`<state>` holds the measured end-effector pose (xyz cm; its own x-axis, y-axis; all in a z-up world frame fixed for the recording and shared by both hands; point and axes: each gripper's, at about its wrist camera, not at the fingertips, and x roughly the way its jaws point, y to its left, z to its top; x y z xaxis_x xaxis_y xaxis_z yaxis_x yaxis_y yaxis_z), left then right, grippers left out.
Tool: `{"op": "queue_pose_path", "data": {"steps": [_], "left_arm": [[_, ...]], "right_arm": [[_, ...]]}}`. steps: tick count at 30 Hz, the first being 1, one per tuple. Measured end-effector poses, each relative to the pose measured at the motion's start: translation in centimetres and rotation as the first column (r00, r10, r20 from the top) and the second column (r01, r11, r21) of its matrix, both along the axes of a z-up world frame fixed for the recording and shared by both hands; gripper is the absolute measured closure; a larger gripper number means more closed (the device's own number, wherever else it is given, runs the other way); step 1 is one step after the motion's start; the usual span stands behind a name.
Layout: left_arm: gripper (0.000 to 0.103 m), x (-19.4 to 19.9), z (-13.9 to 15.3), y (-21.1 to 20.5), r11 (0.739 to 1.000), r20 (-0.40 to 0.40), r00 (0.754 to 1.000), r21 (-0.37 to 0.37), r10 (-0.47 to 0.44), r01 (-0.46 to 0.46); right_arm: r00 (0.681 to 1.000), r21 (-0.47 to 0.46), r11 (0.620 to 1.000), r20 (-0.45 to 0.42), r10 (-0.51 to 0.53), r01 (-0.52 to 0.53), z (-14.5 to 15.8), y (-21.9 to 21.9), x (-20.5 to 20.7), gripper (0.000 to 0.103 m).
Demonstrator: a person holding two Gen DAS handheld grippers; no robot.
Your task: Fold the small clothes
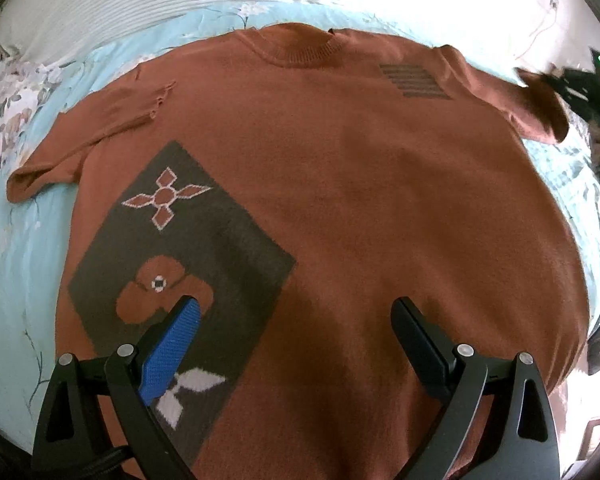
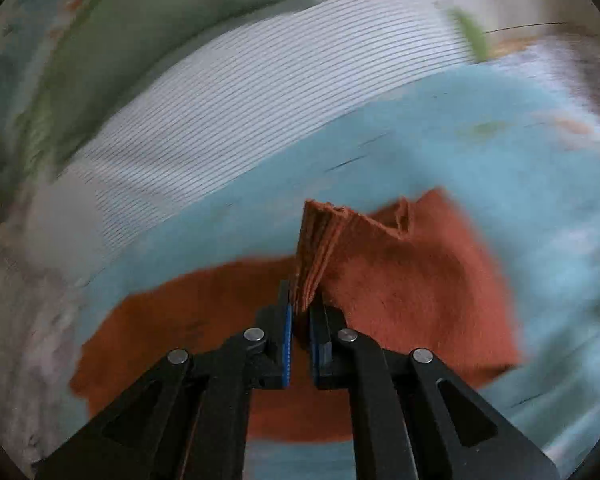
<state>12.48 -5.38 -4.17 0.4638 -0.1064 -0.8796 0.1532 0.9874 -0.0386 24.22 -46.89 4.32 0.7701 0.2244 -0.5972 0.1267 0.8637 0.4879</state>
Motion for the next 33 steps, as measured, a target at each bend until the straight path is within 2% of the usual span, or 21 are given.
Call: {"op": "queue_pose_path", "data": {"steps": [3, 7, 14, 19, 21, 22, 23, 25, 28, 33], "left_arm": [[0.006, -0.6, 0.6, 1.1, 1.000, 0.021, 1.000, -0.018, 0.014, -0.014], [0.006, -1.2, 1.0, 3.3, 0.997, 0.034, 0.998, -0.054, 0.059, -0.058], [0.006, -1.4, 1.1, 6.5, 0.986, 0.038, 0.991, -0.112, 0.132, -0.127], [0.006, -1.3, 1.1, 7.8, 0.980, 0.049, 0.988, -0.136, 0.150, -0.142], [0.006, -0.9, 0.9, 8.0, 0.980, 0.056, 0.987, -0.141, 0.149, -0.140], [0.006, -0.6, 0.8, 8.1, 0.980, 0.056, 0.987, -0.139, 0.151, -0.142], [0.006, 0.1, 0.8, 8.2, 0.980, 0.057, 0.987, -0.138, 0.153, -0.144], [0.006, 1.4, 0.6, 8.4, 0.979, 0.065, 0.985, -0.144, 0.157, -0.147], [0.006, 4.2, 0.3, 8.8, 0.976, 0.072, 0.985, -0.164, 0.158, -0.145], [0.006, 10.7, -1.1, 10.0, 0.954, 0.045, 0.981, -0.246, 0.189, -0.172]], "right_arm": [[0.985, 0.081, 0.982, -0.003, 0.170, -0.170, -0.5, 8.3, 2.0, 0.095], [0.947, 0.143, 0.937, -0.010, 0.322, -0.318, -1.5, 17.6, 4.1, 0.095], [0.876, 0.254, 0.854, -0.048, 0.480, -0.454, -4.7, 29.8, 7.6, 0.095], [0.824, 0.275, 0.810, -0.093, 0.559, -0.518, -7.3, 35.1, 8.8, 0.094], [0.804, 0.310, 0.786, -0.102, 0.586, -0.535, -7.8, 36.5, 9.3, 0.091], [0.796, 0.328, 0.779, -0.112, 0.594, -0.535, -8.1, 36.5, 9.4, 0.083], [0.790, 0.346, 0.772, -0.125, 0.601, -0.533, -8.5, 36.7, 9.5, 0.062], [0.792, 0.365, 0.764, -0.106, 0.602, -0.532, -8.6, 36.8, 9.3, 0.043], [0.805, 0.354, 0.768, -0.066, 0.590, -0.534, -7.4, 35.2, 8.1, 0.043], [0.869, 0.314, 0.823, 0.015, 0.494, -0.473, -4.7, 29.5, 3.8, 0.043]]}}
